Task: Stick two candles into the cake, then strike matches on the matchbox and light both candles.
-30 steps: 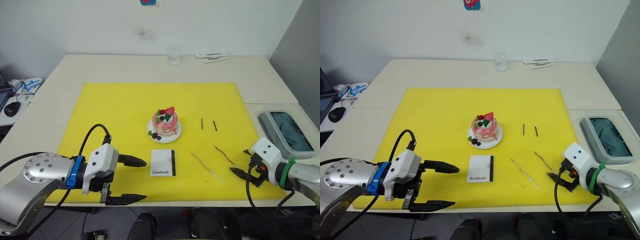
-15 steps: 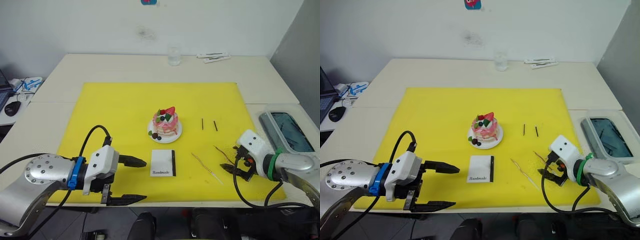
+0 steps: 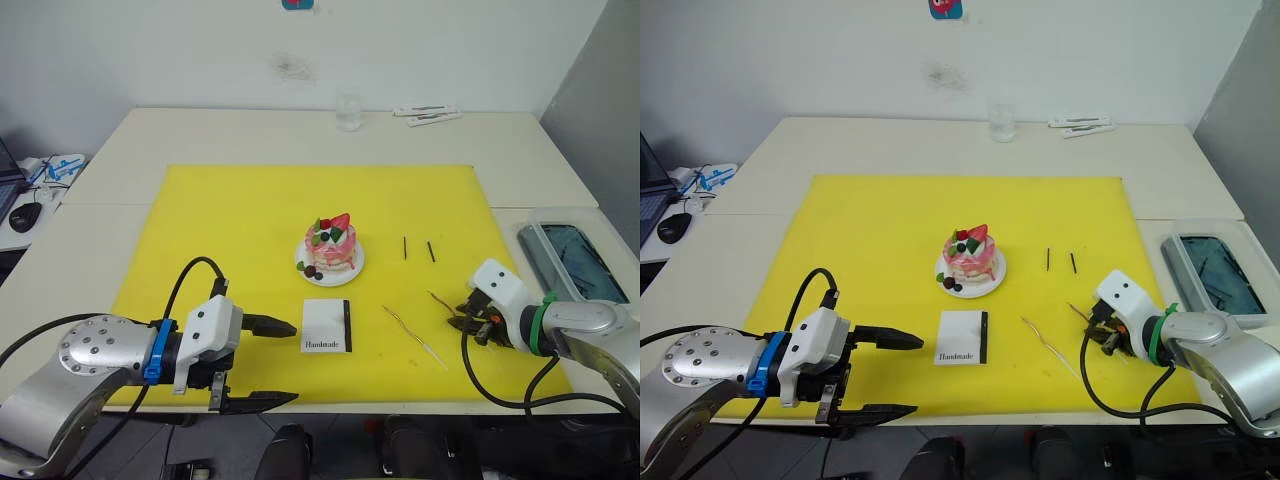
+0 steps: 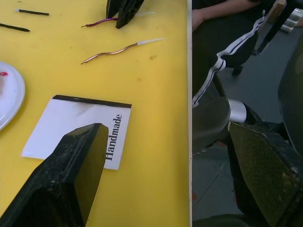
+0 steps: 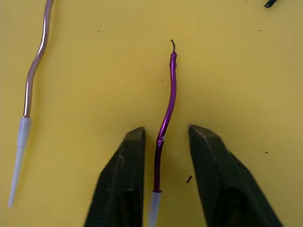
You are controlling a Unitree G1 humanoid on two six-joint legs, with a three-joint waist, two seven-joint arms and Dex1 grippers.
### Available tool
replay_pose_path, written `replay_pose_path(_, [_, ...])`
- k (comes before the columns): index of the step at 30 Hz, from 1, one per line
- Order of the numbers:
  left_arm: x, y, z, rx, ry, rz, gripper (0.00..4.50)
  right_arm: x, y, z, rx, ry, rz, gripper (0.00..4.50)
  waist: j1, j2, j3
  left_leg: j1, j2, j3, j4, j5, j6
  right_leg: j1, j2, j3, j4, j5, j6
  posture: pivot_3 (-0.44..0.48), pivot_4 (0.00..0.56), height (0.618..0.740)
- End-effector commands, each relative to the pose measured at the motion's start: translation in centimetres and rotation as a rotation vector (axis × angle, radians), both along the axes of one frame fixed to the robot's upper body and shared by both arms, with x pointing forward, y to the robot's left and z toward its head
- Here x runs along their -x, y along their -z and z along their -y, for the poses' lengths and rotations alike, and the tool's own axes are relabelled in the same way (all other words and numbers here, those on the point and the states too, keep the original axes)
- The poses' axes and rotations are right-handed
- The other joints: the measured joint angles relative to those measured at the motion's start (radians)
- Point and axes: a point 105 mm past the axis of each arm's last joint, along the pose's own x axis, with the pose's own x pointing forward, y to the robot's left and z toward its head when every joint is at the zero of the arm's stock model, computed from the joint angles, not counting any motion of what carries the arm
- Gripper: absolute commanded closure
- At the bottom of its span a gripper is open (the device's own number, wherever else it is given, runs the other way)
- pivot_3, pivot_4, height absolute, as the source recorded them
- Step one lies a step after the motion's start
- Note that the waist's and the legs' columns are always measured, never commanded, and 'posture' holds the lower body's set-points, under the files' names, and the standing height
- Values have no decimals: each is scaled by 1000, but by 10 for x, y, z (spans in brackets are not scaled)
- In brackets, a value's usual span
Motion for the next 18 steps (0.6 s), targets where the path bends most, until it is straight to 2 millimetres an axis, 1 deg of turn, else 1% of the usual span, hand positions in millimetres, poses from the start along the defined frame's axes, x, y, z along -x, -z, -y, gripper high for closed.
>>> replay_pose_path(1, [0, -4, 3, 8, 13, 34, 0, -2, -5, 2, 11, 12, 9, 4485, 0, 0, 0, 0, 0, 0, 0, 0, 0, 0, 0, 0, 0, 0, 0, 0, 150, 740])
replay_pose_path(6, [-3, -5, 3, 20, -5, 35, 0, -4, -14, 3, -56, 56, -3, 4485, 0, 0, 0, 0, 0, 0, 0, 0, 0, 0, 0, 0, 0, 0, 0, 0, 150, 740])
replay_pose_path(8, [-5, -7, 3, 33, -23, 36, 0, -5, -22, 3, -94, 58, -1, 4485, 0, 0, 0, 0, 0, 0, 0, 0, 0, 0, 0, 0, 0, 0, 0, 0, 150, 740])
replay_pose_path(10, [-10, -9, 3, 49, -51, 34, 0, -6, -36, 1, -173, 64, -4, 4485, 0, 0, 0, 0, 0, 0, 0, 0, 0, 0, 0, 0, 0, 0, 0, 0, 150, 740])
replay_pose_path(13, [-15, -16, 5, 97, -81, 10, 0, -4, -58, -9, -312, 9, 3, 4485, 0, 0, 0, 0, 0, 0, 0, 0, 0, 0, 0, 0, 0, 0, 1, 0, 150, 740])
replay_pose_path(16, [-20, -26, 10, 182, -114, -40, 0, 2, -74, -21, -437, -68, 25, 4485, 0, 0, 0, 0, 0, -1, 0, 0, 0, 0, 0, -1, 0, 0, 0, 0, 150, 740])
replay_pose_path(18, [-25, -35, 15, 258, -126, -81, 0, 4, -88, -33, -553, -128, 65, 4485, 0, 0, 0, -1, 0, -1, 0, 0, 0, 0, 0, -1, 0, 0, 0, 0, 150, 740])
